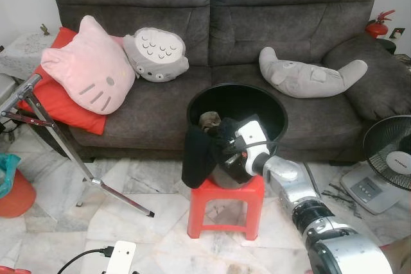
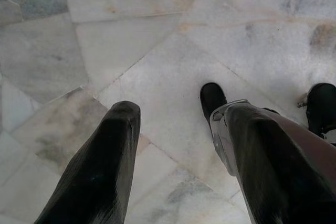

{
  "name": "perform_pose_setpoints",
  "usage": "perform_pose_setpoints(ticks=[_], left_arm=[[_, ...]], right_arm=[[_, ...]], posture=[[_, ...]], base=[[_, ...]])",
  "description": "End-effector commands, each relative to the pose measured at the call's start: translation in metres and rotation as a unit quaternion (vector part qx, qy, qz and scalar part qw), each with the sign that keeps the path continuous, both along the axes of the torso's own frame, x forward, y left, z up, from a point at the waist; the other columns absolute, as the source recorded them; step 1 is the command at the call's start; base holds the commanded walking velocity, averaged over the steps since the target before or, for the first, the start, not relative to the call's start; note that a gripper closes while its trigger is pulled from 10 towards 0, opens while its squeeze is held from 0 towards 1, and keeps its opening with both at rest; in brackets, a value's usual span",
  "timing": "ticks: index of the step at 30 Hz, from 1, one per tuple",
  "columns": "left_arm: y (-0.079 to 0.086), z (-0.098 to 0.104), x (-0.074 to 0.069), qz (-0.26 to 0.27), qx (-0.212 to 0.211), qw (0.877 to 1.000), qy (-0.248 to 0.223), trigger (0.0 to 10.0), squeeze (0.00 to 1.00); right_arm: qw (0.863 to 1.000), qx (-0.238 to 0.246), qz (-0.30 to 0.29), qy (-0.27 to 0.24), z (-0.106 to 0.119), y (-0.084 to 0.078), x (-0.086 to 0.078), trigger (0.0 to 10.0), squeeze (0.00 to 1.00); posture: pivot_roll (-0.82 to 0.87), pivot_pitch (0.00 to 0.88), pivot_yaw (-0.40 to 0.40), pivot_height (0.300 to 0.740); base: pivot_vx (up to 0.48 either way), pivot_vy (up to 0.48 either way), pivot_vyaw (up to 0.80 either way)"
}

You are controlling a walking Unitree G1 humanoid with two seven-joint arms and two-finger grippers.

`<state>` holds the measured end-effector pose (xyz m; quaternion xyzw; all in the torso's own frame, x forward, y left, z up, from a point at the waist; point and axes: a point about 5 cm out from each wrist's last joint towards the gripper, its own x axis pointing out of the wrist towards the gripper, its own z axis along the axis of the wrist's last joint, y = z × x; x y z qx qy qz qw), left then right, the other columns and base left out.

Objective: Hang hanger

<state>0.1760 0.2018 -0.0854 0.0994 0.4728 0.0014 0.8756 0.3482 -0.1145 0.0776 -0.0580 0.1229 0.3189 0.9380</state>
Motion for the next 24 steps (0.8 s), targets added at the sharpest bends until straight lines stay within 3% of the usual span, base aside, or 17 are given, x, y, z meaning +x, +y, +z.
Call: perform_pose_setpoints(ticks=[1, 2, 3, 4, 5, 9, 10, 11, 12, 13, 24], left_arm=[[0.0014, -0.0019, -0.004, -0.005, 0.005, 1.0, 0.013, 10.0, 0.0], [0.0014, -0.0019, -0.004, -0.006, 0.005, 1.0, 0.013, 10.0, 0.0], [0.0013, -0.0019, -0.004, -0.006, 0.005, 1.0, 0.013, 10.0, 0.0], [0.0013, -0.0019, -0.004, -0.006, 0.005, 1.0, 0.013, 10.0, 0.0], [0.0012, -0.0018, -0.0037, -0.007, 0.005, 1.0, 0.013, 10.0, 0.0], [0.0008, -0.0016, -0.0031, -0.007, 0.004, 1.0, 0.012, 10.0, 0.0], [0.0004, -0.0016, -0.003, -0.007, 0.004, 1.0, 0.012, 10.0, 0.0], [0.0004, -0.0017, -0.003, -0.007, 0.004, 1.0, 0.012, 10.0, 0.0], [0.0004, -0.0017, -0.003, -0.007, 0.004, 1.0, 0.012, 10.0, 0.0], [0.0001, -0.0017, -0.0029, -0.007, 0.004, 1.0, 0.012, 10.0, 0.0], [-0.0017, -0.002, -0.003, -0.009, 0.003, 1.0, 0.012, 10.0, 0.0]], right_arm=[[1.0, 0.0, -0.002, 0.006, -0.0022, 0.0014, -0.0016, 0.9, 0.0], [1.0, 0.0, -0.003, 0.006, -0.0024, 0.0014, -0.0018, 2.3, 0.0], [1.0, -0.001, -0.005, 0.006, -0.0028, 0.0013, -0.002, 6.9, 0.0], [1.0, -0.001, -0.006, 0.006, -0.0032, 0.0012, -0.0021, 6.9, 0.0], [1.0, -0.001, -0.009, 0.007, -0.0035, 0.0012, -0.0021, 10.0, 0.0], [1.0, 0.001, -0.012, 0.011, -0.0045, 0.0015, -0.0025, 10.0, 0.0], [1.0, 0.004, -0.011, 0.012, -0.0045, 0.0018, -0.0028, 10.0, 0.14], [1.0, 0.005, -0.012, 0.011, -0.0044, 0.0019, -0.0028, 10.0, 0.14], [1.0, 0.008, -0.014, 0.013, -0.0043, 0.002, -0.0027, 10.0, 0.76], [1.0, 0.008, -0.016, 0.011, -0.0037, 0.0017, -0.0023, 10.0, 1.0], [1.0, 0.01, -0.024, -0.011, 0.0023, 0.0003, -0.0024, 10.0, 1.0]], posture=[[-0.06, 0.0, 0.026, 0.74], [-0.06, 0.0, 0.026, 0.74], [-0.06, 0.0, 0.026, 0.74], [-0.06, 0.0, 0.026, 0.74], [-0.06, 0.0, 0.028, 0.74], [-0.06, 0.0, 0.028, 0.74], [-0.06, 0.0, 0.027, 0.74], [-0.06, 0.0, 0.027, 0.74], [-0.06, 0.0, 0.027, 0.74], [-0.06, 0.0, 0.027, 0.74], [-0.06, 0.0, 0.027, 0.74]], base=[[0.0, 0.0, 0.0], [0.0, 0.0, 0.0], [0.0, 0.0, 0.0], [0.0, 0.0, 0.0], [0.0, 0.0, 0.0], [0.0, 0.0, 0.0], [0.0, 0.0, 0.0], [0.0, 0.0, 0.0], [0.0, 0.0, 0.0], [0.0, 0.0, 0.0], [0.0, 0.0, 0.0]])
